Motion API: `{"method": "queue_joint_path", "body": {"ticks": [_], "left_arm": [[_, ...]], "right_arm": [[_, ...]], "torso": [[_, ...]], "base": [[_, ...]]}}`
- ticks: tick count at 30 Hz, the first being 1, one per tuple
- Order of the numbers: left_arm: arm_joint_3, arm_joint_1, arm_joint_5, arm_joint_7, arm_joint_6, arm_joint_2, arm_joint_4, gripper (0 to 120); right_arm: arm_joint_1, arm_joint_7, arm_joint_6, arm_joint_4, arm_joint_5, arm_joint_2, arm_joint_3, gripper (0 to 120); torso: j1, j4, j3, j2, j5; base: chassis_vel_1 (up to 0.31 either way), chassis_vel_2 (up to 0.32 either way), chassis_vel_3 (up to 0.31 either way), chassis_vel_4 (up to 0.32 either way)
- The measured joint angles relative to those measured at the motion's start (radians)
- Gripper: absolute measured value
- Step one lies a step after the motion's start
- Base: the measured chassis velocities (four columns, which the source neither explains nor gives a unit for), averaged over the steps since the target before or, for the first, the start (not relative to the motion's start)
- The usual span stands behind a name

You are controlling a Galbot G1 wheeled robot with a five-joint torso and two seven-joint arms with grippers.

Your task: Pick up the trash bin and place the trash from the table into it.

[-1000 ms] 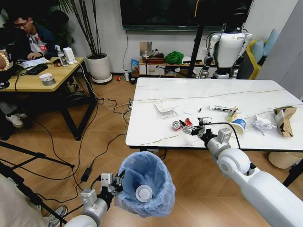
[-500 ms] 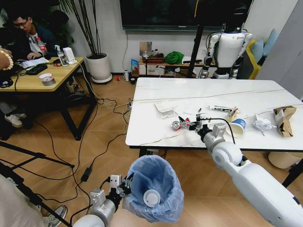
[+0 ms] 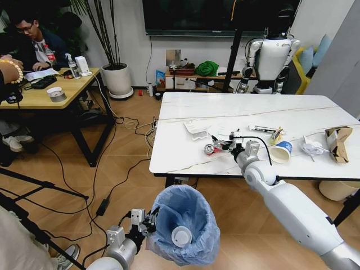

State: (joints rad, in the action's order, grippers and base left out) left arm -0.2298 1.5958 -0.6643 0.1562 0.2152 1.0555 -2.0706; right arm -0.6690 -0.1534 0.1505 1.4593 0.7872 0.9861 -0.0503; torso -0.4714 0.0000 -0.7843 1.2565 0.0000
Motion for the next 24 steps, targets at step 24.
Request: {"method": "queue_joint_path", "body": {"ticks": [24], "left_arm": [[-0.024,0.015,0.012,-0.007,-0.004,0.006,-0.002,0]], "right_arm": [[-0.019,0.036,-0.030,-0.057,-0.030,0.004,-0.005,75]], "torso": [[0.000,0.0000,0.000,0.000,0.0000]], "base": [[0.000,0.000,0.000,0.000]]}}
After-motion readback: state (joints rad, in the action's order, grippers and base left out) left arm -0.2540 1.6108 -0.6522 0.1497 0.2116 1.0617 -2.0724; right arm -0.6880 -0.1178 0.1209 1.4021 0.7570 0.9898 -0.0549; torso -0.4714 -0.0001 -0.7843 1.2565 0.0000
